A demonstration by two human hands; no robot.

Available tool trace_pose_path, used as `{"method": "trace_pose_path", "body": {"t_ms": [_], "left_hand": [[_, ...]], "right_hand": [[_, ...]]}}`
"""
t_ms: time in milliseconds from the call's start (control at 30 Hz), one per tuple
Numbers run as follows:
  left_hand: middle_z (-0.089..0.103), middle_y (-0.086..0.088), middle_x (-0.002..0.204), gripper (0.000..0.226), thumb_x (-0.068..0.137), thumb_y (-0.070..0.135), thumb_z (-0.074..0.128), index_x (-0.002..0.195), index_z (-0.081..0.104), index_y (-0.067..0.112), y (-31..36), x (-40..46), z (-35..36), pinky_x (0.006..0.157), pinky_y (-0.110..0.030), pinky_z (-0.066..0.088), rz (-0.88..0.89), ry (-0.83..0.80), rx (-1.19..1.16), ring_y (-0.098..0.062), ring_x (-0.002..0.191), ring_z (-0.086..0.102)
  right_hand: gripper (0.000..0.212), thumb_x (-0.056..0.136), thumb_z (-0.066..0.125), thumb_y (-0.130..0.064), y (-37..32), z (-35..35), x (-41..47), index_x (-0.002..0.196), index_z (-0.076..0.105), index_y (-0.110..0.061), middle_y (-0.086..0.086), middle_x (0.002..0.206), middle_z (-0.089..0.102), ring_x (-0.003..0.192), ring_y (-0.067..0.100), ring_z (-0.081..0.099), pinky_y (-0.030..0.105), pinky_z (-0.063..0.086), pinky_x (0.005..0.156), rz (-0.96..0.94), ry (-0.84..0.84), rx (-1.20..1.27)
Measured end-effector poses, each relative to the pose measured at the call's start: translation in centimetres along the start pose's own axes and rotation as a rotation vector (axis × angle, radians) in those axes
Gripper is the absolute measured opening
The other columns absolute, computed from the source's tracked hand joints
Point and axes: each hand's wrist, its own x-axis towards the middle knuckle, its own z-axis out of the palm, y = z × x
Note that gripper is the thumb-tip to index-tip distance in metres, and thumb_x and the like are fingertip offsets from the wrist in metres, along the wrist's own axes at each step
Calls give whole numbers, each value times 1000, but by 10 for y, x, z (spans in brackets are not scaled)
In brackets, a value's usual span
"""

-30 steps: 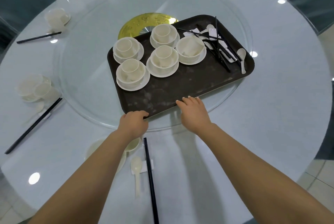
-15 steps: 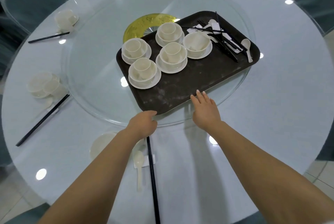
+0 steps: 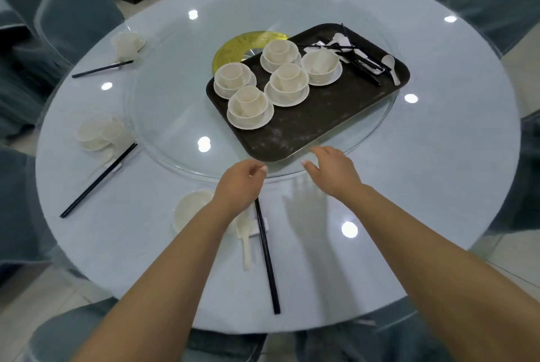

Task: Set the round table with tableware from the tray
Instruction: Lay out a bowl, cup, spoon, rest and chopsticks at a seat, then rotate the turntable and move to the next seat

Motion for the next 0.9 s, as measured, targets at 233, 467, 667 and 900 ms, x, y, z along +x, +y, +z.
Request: {"method": "trace_pose_path", "body": {"t_ms": [233, 467, 667, 900], "left_hand": [[71, 0, 90, 30, 94, 35, 53, 96, 71, 11, -7, -73, -8, 91, -42, 51, 63, 47, -206, -21, 91, 66], [71, 1, 84, 23, 94, 30, 54, 82, 69, 19, 0, -140, 0, 80, -33, 51, 95, -3, -338, -23, 86, 66], [70, 4, 82, 26, 96, 36, 52, 80, 68, 23, 26, -177, 17, 88, -35, 51, 193, -60, -345, -10, 83, 66], [71, 5, 85, 35, 96, 45, 50, 85, 70, 19, 64, -205, 53, 88, -35, 51, 269, -86, -256, -8, 84, 66]], "right_hand": [[51, 100, 39, -49, -23, -10, -94, 137, 51, -14, 10, 139, 53, 126, 29, 49, 44, 41, 103, 73, 62, 83], [53, 101, 37, -50, -25, -20, -193, 137, 51, -15, 7, 140, 53, 126, 27, 50, 43, 42, 105, 120, 84, 118], [53, 100, 37, -53, -5, -35, -246, 137, 51, -17, 5, 139, 54, 124, 24, 52, 38, 43, 101, 158, 95, 129], [54, 99, 37, -55, 42, -67, -287, 136, 51, -19, 3, 137, 55, 121, 22, 53, 33, 41, 95, 154, 111, 125]]}}
